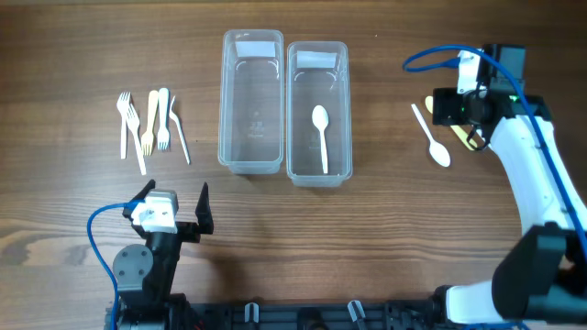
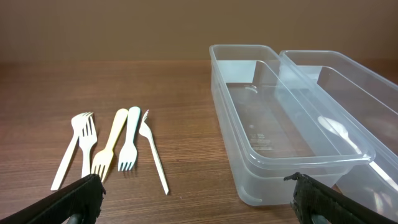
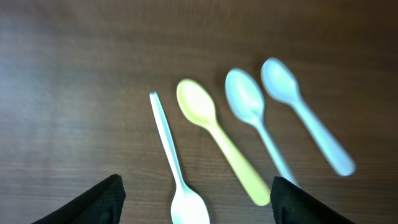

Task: Pack container
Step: 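Grasp the thin white spoon with the right gripper and lift it, then lower the thin white spoon into the right container and release, then grasp the yellow spoon with the right gripper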

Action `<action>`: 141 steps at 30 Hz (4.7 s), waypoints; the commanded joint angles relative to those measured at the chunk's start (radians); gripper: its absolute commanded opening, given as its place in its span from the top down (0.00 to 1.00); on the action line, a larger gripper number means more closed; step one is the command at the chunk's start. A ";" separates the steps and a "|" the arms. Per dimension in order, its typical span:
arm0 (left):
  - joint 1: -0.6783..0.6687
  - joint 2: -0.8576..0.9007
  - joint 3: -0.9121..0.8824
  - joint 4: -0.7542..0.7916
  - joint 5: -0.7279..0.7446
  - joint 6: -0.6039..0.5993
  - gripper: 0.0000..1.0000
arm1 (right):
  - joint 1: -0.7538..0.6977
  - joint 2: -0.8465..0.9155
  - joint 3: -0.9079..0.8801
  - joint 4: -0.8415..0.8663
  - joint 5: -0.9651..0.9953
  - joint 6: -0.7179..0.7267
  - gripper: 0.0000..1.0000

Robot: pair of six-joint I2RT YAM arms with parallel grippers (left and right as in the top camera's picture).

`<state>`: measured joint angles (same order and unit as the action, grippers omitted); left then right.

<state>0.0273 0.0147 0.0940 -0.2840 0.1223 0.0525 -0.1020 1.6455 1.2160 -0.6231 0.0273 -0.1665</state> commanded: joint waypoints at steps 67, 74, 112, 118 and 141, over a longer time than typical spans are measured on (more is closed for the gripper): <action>-0.003 -0.008 -0.006 0.004 0.012 0.022 0.00 | 0.365 -0.234 0.033 0.111 -0.313 0.259 0.96; -0.003 -0.008 -0.006 0.004 0.012 0.022 0.00 | 0.457 0.034 0.021 0.136 -0.360 0.301 0.96; -0.003 -0.008 -0.006 0.004 0.012 0.022 0.00 | -0.152 -0.087 0.111 -0.112 0.068 -0.120 0.31; -0.003 -0.008 -0.006 0.004 0.012 0.022 0.00 | -0.152 0.114 0.111 -0.057 -0.096 -0.211 0.36; -0.003 -0.008 -0.006 0.004 0.012 0.022 0.00 | -0.152 0.427 0.111 0.013 -0.198 -0.243 0.58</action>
<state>0.0273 0.0147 0.0937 -0.2836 0.1223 0.0525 -0.2523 2.0361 1.3312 -0.6117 -0.1421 -0.4129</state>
